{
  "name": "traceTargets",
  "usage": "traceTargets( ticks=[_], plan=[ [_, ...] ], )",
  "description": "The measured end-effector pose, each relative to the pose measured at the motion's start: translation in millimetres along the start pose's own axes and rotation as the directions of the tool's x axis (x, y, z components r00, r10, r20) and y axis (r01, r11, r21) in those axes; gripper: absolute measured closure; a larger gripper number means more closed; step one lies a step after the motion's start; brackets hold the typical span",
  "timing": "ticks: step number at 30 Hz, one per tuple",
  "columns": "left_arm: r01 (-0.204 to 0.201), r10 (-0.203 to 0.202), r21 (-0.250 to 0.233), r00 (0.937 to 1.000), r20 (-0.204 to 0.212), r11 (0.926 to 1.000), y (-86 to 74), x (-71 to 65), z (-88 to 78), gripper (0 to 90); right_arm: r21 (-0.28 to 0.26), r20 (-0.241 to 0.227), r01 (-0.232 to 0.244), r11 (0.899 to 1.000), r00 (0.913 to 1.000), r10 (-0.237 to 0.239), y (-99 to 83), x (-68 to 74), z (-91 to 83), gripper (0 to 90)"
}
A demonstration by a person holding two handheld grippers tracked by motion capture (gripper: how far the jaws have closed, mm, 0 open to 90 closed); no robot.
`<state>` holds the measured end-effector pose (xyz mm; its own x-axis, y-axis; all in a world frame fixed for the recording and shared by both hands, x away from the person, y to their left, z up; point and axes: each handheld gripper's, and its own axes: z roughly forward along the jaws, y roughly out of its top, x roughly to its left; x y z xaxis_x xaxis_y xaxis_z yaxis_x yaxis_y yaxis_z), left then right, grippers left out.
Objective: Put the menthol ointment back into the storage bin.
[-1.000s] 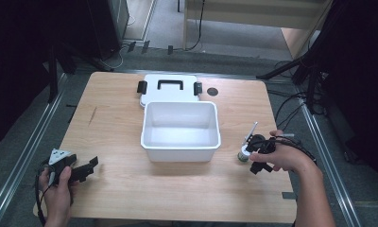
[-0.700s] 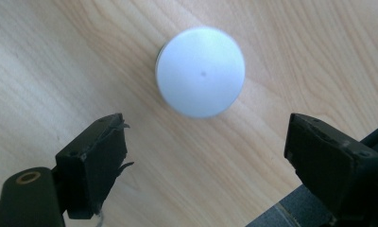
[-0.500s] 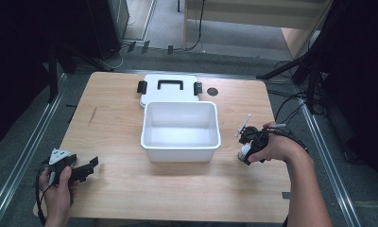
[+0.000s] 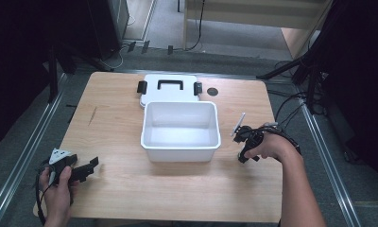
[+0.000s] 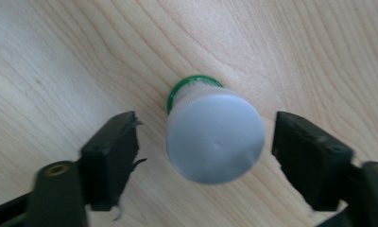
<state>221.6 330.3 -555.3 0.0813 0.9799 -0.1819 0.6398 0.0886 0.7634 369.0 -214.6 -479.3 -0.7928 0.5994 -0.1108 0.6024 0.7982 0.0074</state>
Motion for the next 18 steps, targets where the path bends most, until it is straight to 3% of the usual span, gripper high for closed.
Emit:
traceTargets(
  ticks=[1,4,18],
  plan=[
    [0.000,0.000,0.000,1.0000,0.001,1.0000,0.0,0.0,0.1,14.4,0.021,-0.021,-0.021,1.000,0.9996,0.021,2.2,-2.0,-0.1,49.3],
    [-0.001,0.001,0.000,1.0000,0.002,1.0000,0.0,-0.1,0.0,14.4,0.027,-0.054,-0.119,0.992,0.9912,0.121,6.1,-13.1,-4.0,51.6],
    [-0.004,0.004,0.003,1.0000,0.005,1.0000,0.2,0.0,0.3,14.4,0.003,-0.080,-0.098,0.995,0.9920,0.098,4.7,-14.1,-29.0,51.7]
  ],
)
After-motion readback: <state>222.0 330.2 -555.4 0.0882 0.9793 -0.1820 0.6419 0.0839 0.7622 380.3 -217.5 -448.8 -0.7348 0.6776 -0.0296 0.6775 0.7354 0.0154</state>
